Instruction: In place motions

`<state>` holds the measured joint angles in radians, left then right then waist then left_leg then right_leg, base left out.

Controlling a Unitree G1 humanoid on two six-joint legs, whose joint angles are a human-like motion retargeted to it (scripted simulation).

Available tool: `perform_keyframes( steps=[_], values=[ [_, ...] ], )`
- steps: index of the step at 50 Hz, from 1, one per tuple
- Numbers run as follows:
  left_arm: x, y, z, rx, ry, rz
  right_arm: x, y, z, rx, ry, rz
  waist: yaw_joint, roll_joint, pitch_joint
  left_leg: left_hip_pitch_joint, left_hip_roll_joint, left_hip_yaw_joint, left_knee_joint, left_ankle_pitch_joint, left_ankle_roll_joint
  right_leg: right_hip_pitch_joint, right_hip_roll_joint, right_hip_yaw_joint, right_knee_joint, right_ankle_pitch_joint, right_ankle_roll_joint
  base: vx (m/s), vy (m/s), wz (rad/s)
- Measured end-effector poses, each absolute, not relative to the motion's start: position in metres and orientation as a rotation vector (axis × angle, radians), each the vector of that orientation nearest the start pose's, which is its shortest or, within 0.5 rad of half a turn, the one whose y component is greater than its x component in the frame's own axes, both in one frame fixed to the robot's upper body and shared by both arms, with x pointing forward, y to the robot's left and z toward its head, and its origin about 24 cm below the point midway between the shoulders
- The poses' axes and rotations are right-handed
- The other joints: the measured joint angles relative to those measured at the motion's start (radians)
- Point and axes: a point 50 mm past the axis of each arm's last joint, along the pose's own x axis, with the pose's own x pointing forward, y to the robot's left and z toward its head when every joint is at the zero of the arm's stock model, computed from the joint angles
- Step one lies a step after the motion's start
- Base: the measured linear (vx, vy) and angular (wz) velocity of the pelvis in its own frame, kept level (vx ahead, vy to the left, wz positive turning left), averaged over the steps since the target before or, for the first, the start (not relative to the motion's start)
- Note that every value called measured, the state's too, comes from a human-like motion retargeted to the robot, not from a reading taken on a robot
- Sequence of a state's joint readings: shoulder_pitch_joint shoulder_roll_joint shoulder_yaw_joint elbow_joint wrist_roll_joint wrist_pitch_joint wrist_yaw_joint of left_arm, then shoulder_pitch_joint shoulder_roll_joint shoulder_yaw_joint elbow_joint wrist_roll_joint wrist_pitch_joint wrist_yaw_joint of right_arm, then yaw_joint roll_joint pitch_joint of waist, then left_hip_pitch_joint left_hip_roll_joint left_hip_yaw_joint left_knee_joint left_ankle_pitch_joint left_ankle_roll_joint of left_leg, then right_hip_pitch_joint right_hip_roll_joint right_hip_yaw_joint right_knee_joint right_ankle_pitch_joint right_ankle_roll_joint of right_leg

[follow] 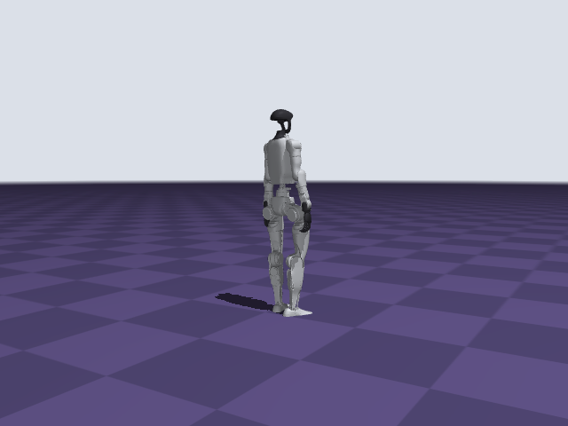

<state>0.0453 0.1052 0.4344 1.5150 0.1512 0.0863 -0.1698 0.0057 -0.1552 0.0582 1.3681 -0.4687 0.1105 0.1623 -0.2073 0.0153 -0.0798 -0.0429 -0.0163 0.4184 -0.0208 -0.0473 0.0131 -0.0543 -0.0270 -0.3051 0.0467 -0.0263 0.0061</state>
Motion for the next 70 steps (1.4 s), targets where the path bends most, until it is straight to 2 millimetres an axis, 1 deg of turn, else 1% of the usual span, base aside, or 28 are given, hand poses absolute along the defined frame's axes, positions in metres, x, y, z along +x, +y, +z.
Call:
perform_keyframes(
  steps=[2,5,7,10,13,17,22,27,30,33,35,37,38,40,42,43,45,47,50,53,56,59,61,64,67,70],
  values=[
    [0.005,0.192,-0.18,-0.25,1.556,0.167,0.027,-0.214,-0.176,-0.458,1.594,0.347,0.013,-0.003,-0.006,0.0,-0.001,0.004,-0.002,0.002,-0.003,-0.003,0.0,0.004,0.001,-0.002,-0.004,-0.09,0.04,-0.06],
    [0.018,0.191,-0.18,-0.243,1.502,0.158,0.012,-0.221,-0.175,-0.462,1.671,0.322,0.023,0.001,-0.003,0.004,0.005,0.011,-0.004,0.004,-0.007,-0.005,0.006,0.008,0.005,-0.005,-0.009,-0.1,0.05,-0.12],
    [0.021,0.19,-0.18,-0.254,1.488,0.161,0.005,-0.224,-0.174,-0.464,1.701,0.311,0.018,0.007,-0.003,0.004,0.011,0.012,-0.004,0.004,-0.01,-0.005,0.012,0.01,0.005,-0.007,-0.011,-0.09,0.05,-0.04],
    [0.019,0.189,-0.18,-0.269,1.496,0.164,-0.002,-0.226,-0.174,-0.461,1.72,0.301,0.004,0.018,-0.007,0.001,0.02,0.009,-0.003,0.003,-0.013,-0.007,0.021,0.011,0.003,-0.011,-0.013,-0.06,0.04,0.01],
    [0.011,0.189,-0.18,-0.27,1.531,0.171,-0.004,-0.225,-0.174,-0.449,1.72,0.296,0.0,0.021,-0.011,0.002,0.025,0.015,-0.005,0.003,-0.017,-0.011,0.026,0.016,0.004,-0.012,-0.017,-0.07,0.04,-0.1],
    [-0.004,0.188,-0.18,-0.282,1.58,0.187,-0.002,-0.222,-0.175,-0.44,1.709,0.306,-0.004,0.028,-0.015,0.007,0.034,0.027,-0.008,0.0,-0.024,-0.019,0.035,0.027,0.008,-0.012,-0.021,-0.06,0.04,-0.13],
    [-0.025,0.183,-0.179,-0.327,1.647,0.221,0.009,-0.216,-0.176,-0.443,1.667,0.331,-0.01,0.049,-0.028,0.012,0.049,0.046,-0.018,-0.009,-0.038,-0.04,0.053,0.046,0.015,-0.008,-0.028,-0.06,0.07,-0.24],
    [-0.046,0.178,-0.177,-0.374,1.703,0.254,0.021,-0.21,-0.177,-0.446,1.62,0.361,-0.032,0.082,-0.059,0.003,0.072,0.057,-0.02,-0.018,-0.051,-0.064,0.075,0.06,0.018,-0.011,-0.035,-0.06,0.12,-0.16],
    [-0.058,0.177,-0.175,-0.386,1.73,0.275,0.024,-0.208,-0.177,-0.447,1.607,0.369,-0.048,0.099,-0.071,0.007,0.087,0.065,-0.004,-0.03,-0.059,-0.062,0.09,0.069,0.018,-0.017,-0.041,-0.02,0.13,-0.14],
    [-0.065,0.18,-0.174,-0.387,1.74,0.285,0.025,-0.206,-0.177,-0.437,1.608,0.374,-0.048,0.107,-0.08,-0.006,0.114,0.082,0.058,-0.05,-0.067,-0.062,0.1,0.085,0.029,-0.027,-0.048,-0.07,0.14,-0.24],
    [-0.065,0.185,-0.174,-0.379,1.728,0.287,0.025,-0.206,-0.177,-0.431,1.608,0.369,-0.036,0.099,-0.078,-0.033,0.12,0.073,0.134,-0.045,-0.05,-0.06,0.095,0.105,0.042,-0.039,-0.049,-0.1,0.13,-0.24],
    [-0.058,0.191,-0.175,-0.357,1.694,0.283,0.028,-0.208,-0.177,-0.432,1.604,0.354,-0.033,0.072,-0.068,-0.098,0.144,0.089,0.288,0.016,-0.017,-0.065,0.064,0.122,0.061,-0.053,-0.042,-0.25,0.12,0.21],
    [-0.052,0.195,-0.175,-0.339,1.671,0.276,0.03,-0.209,-0.177,-0.433,1.602,0.343,-0.038,0.05,-0.056,-0.158,0.153,0.05,0.411,0.053,0.011,-0.063,0.037,0.116,0.07,-0.06,-0.039,-0.29,0.1,0.53],
    [-0.038,0.203,-0.176,-0.289,1.626,0.255,0.032,-0.213,-0.176,-0.433,1.601,0.315,-0.019,0.01,-0.014,-0.29,0.106,-0.101,0.638,0.071,0.102,-0.042,0.0,0.104,0.077,-0.066,-0.037,-0.28,0.08,0.41],
    [-0.029,0.209,-0.176,-0.243,1.591,0.243,0.031,-0.218,-0.175,-0.446,1.613,0.304,0.028,-0.017,0.028,-0.348,0.134,-0.031,0.688,0.052,0.085,-0.027,-0.015,0.103,0.088,-0.065,-0.045,-0.22,0.07,-0.1],
    [-0.025,0.211,-0.176,-0.232,1.577,0.239,0.031,-0.221,-0.174,-0.458,1.623,0.306,0.058,-0.025,0.05,-0.383,0.128,-0.025,0.67,0.045,0.068,-0.017,-0.014,0.104,0.09,-0.062,-0.05,-0.19,0.08,-0.31],
    [-0.023,0.209,-0.177,-0.23,1.56,0.238,0.03,-0.225,-0.173,-0.497,1.641,0.31,0.105,-0.035,0.096,-0.44,0.12,0.019,0.566,0.025,0.046,0.008,-0.005,0.1,0.089,-0.059,-0.065,-0.18,0.06,-0.3],
    [-0.024,0.205,-0.177,-0.254,1.555,0.245,0.032,-0.227,-0.173,-0.532,1.64,0.314,0.16,-0.042,0.151,-0.496,0.109,0.027,0.417,0.01,0.027,0.039,0.003,0.115,0.092,-0.056,-0.076,-0.14,0.03,-0.53],
    [-0.031,0.195,-0.178,-0.314,1.565,0.238,0.041,-0.228,-0.172,-0.556,1.604,0.324,0.233,-0.05,0.226,-0.598,0.103,-0.017,0.227,0.0,-0.006,0.077,0.002,0.147,0.099,-0.054,-0.088,-0.11,0.05,-0.71],
    [-0.052,0.179,-0.177,-0.368,1.643,0.246,0.046,-0.226,-0.172,-0.55,1.574,0.332,0.283,-0.063,0.268,-0.709,0.112,-0.081,0.128,0.014,-0.025,0.093,-0.013,0.181,0.116,-0.056,-0.095,-0.05,0.05,-0.56],
    [-0.076,0.163,-0.174,-0.436,1.744,0.248,0.05,-0.22,-0.173,-0.532,1.543,0.338,0.321,-0.083,0.302,-0.792,0.151,-0.083,0.133,0.022,-0.01,0.086,-0.029,0.229,0.16,-0.069,-0.098,-0.06,0.02,-0.63],
    [-0.093,0.151,-0.169,-0.483,1.818,0.228,0.058,-0.215,-0.173,-0.516,1.511,0.349,0.346,-0.099,0.334,-0.823,0.173,-0.115,0.146,0.028,0.0,0.076,-0.04,0.274,0.201,-0.08,-0.099,-0.08,0.02,-0.63],
    [-0.102,0.147,-0.167,-0.488,1.852,0.22,0.06,-0.212,-0.173,-0.514,1.502,0.364,0.347,-0.1,0.341,-0.815,0.174,-0.134,0.137,0.032,-0.003,0.077,-0.04,0.284,0.208,-0.079,-0.099,-0.02,0.04,-0.32],
    [-0.11,0.145,-0.164,-0.478,1.88,0.22,0.058,-0.21,-0.174,-0.518,1.5,0.381,0.327,-0.085,0.32,-0.769,0.176,-0.111,0.119,0.028,-0.009,0.072,-0.026,0.281,0.197,-0.073,-0.096,0.01,0.06,0.0],
    [-0.11,0.147,-0.165,-0.478,1.877,0.231,0.052,-0.211,-0.174,-0.522,1.517,0.39,0.286,-0.056,0.276,-0.705,0.17,-0.102,0.142,0.028,-0.011,0.059,0.0,0.262,0.173,-0.065,-0.093,0.03,0.05,0.31],
    [-0.103,0.153,-0.167,-0.472,1.851,0.251,0.043,-0.216,-0.175,-0.519,1.554,0.375,0.224,-0.023,0.207,-0.656,0.158,-0.115,0.255,0.033,0.004,0.028,0.025,0.225,0.146,-0.063,-0.085,0.06,0.01,0.71]
  ],
)
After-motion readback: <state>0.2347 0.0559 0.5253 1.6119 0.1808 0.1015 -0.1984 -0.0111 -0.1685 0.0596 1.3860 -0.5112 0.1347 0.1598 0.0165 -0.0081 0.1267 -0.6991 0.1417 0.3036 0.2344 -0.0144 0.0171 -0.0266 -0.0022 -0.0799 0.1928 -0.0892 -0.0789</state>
